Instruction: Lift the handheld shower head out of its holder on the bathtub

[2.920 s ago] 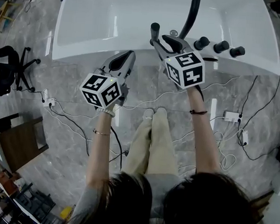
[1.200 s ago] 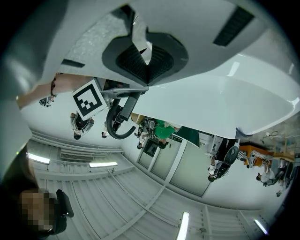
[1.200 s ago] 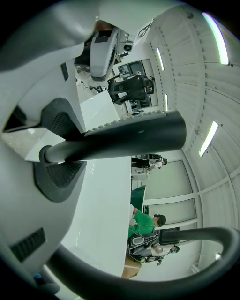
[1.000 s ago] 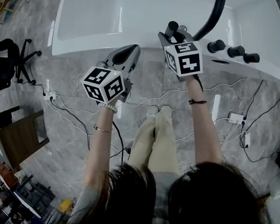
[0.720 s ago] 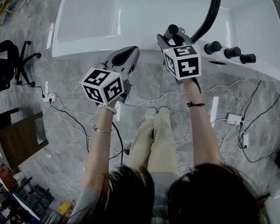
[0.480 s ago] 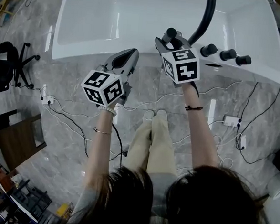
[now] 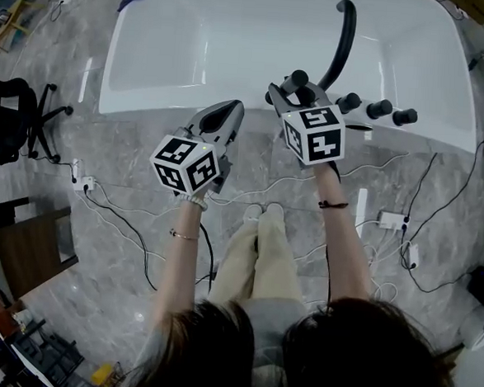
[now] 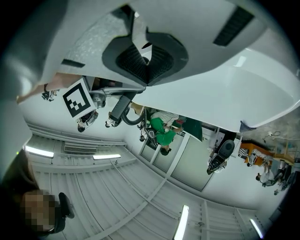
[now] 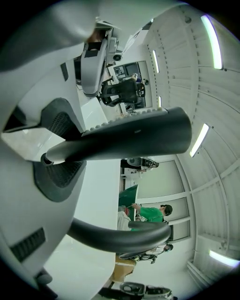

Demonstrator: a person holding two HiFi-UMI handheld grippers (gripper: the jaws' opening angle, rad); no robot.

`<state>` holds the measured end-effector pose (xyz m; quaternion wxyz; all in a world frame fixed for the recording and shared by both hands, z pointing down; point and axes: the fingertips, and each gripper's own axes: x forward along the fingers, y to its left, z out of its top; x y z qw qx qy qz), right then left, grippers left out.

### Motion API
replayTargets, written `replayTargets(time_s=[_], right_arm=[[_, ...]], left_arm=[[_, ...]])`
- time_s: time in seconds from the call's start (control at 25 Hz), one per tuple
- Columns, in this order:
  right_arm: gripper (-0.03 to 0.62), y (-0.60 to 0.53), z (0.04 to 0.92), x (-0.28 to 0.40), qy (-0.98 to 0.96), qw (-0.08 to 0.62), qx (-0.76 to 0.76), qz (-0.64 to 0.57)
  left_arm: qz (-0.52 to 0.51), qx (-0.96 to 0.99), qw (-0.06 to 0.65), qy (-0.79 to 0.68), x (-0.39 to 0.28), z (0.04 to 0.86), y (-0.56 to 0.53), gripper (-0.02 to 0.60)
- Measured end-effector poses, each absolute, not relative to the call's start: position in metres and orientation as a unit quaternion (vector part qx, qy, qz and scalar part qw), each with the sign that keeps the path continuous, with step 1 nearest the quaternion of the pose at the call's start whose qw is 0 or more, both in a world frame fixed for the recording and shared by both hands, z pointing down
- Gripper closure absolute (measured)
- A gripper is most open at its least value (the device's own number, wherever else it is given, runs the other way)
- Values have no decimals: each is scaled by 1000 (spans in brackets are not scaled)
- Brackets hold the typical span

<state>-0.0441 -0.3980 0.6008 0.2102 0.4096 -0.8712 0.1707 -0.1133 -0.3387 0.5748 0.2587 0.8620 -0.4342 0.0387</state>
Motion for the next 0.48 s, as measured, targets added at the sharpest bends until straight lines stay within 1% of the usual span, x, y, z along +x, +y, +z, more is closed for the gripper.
replayTargets(time_s=[0.48], right_arm=[[462, -384, 539, -31, -879, 178, 411, 165]], left_arm=[[33, 878, 228, -418, -92, 522, -340, 575]])
